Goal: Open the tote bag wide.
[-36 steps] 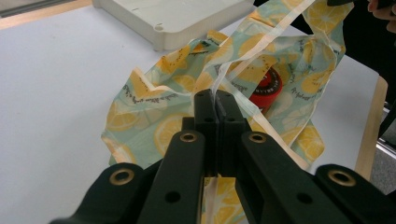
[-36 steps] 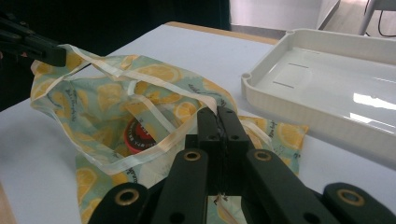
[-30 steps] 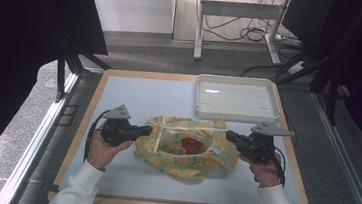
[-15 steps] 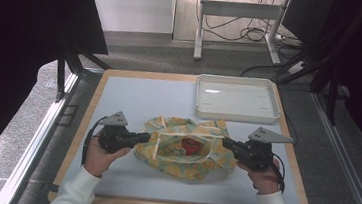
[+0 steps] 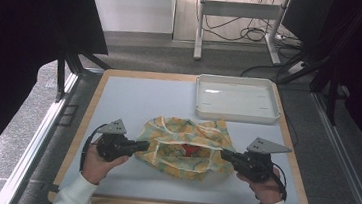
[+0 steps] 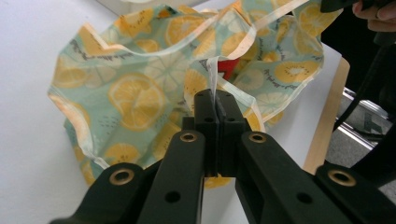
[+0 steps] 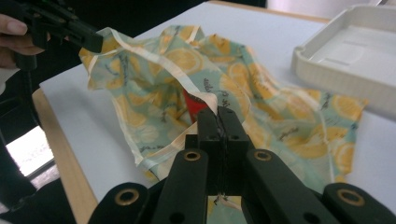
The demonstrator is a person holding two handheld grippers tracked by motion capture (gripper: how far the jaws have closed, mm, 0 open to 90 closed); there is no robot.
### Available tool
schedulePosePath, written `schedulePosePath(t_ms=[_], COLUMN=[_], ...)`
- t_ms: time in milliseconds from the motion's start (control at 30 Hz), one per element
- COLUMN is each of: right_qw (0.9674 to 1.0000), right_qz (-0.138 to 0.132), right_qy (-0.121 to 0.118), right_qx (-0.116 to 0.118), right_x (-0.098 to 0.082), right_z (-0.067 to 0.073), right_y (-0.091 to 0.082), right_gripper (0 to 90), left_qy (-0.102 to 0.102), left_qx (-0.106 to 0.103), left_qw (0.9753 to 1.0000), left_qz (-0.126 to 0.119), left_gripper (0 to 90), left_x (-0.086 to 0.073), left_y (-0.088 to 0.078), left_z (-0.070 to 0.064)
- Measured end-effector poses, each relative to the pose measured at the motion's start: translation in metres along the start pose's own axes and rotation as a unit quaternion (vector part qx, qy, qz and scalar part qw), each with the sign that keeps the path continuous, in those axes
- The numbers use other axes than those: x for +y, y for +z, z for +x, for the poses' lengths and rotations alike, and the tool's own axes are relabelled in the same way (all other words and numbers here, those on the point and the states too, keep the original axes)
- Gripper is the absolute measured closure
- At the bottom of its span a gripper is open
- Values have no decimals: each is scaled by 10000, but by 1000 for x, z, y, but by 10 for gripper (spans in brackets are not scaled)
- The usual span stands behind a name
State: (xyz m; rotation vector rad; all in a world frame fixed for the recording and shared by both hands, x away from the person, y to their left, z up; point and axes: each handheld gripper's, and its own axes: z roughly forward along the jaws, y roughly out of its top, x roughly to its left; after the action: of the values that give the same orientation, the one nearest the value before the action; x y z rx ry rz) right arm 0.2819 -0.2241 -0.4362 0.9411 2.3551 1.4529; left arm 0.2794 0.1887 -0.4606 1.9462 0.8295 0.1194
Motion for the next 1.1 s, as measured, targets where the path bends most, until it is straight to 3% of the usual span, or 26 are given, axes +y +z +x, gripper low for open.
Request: schedulePosePath(t_ms=[367, 500, 733, 1100], right_qw=[9993, 9984, 9945, 9889], right_qz=[250, 465, 947, 1409], right_qy=[170, 236, 384, 462], right_qx=[234, 237, 213, 114], right_x=[-21, -30, -46, -60], right_z=[-1, -4, -12, -17], right_y=[5, 8, 19, 33], right_gripper=[887, 887, 887, 887], left_qy=[-164, -258, -315, -422], left_qx=[-109, -122, -84, -81], left_qw=[9997, 9994, 9986, 9957], left_qz=[106, 210, 427, 815], left_gripper=[899, 900, 900, 900], left_x=[-18, -27, -36, -47], left_y=[2, 5, 14, 31], left_z=[4, 9, 13, 20])
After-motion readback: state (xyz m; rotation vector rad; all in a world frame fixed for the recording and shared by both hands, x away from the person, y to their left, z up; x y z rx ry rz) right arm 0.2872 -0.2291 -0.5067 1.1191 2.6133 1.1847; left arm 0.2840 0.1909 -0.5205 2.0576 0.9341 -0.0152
